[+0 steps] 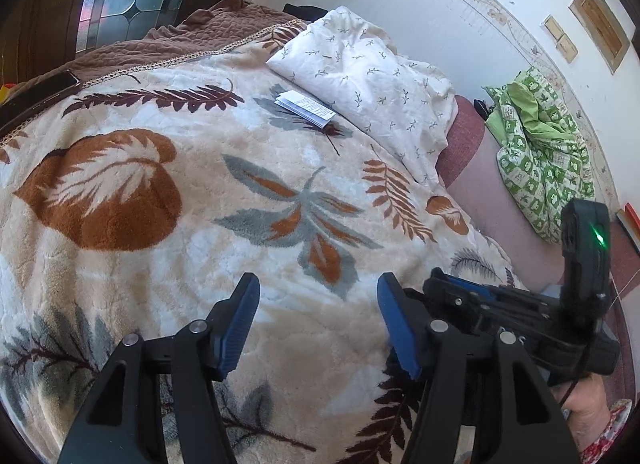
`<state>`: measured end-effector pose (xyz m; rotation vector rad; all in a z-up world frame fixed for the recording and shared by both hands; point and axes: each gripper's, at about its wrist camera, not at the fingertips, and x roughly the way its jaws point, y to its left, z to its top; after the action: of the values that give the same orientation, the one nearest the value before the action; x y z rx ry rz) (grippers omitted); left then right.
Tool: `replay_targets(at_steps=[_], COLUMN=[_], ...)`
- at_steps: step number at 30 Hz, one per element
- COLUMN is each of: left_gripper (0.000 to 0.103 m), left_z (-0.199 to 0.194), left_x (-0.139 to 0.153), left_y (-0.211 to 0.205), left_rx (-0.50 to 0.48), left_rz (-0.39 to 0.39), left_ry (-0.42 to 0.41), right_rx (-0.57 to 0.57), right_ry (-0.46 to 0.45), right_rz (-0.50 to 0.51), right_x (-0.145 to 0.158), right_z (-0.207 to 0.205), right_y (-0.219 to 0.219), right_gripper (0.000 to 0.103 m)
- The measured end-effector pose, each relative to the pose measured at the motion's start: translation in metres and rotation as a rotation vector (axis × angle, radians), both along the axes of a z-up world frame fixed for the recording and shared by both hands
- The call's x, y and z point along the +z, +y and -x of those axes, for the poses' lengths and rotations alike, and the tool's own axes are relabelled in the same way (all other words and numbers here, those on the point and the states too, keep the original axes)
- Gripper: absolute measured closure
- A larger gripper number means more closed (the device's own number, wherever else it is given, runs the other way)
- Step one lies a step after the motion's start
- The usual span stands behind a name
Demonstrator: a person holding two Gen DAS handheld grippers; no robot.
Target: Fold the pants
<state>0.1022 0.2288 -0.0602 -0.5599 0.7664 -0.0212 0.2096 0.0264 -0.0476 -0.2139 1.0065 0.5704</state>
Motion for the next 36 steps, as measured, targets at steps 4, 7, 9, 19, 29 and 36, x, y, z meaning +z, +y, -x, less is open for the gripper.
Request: replay_targets(at_steps=[4, 7, 9, 19, 29, 36], left_gripper=[0.042, 0.042, 0.042, 0.04, 0.04, 0.04], left_z=[-0.002, -0.003, -0.005, -0.004, 0.005, 0.013], left_x=[-0.004, -0.005, -0.006, -0.005, -0.01, 0.0], left_y=[0.001, 0.002, 0.002, -0.011, -0.018, -0.039], left_rx=[0.001, 0.006, 0.007, -0.001, 0.003, -0.014], left_rz=[-0.002, -0.001, 0.002, -0.094, -0.155, -0.24], left_ry=[0.012, 0.017, 0.02, 0.011, 0.041, 0.04], right_rx=[-0.065, -0.142, -0.202, -0.171, -0.44, -1.071], right_ry=[0.104, 0.115, 0.071, 0.02, -0.059, -0.042], right_rz=[-0.068, -0.208, -0.223, 0.039, -0.055, -0.23], right_x=[-0.019, -0.009, 0.003, -0.031, -0.001, -0.011], right_z=[-0.023, -0.023, -0.014, 0.065, 0.151, 0.208], right_y=[0.002, -0.018, -0.035, -0.046, -0.204, -0.435], right_gripper=[0.068, 0.052, 0.038, 0.04, 0.04, 0.036])
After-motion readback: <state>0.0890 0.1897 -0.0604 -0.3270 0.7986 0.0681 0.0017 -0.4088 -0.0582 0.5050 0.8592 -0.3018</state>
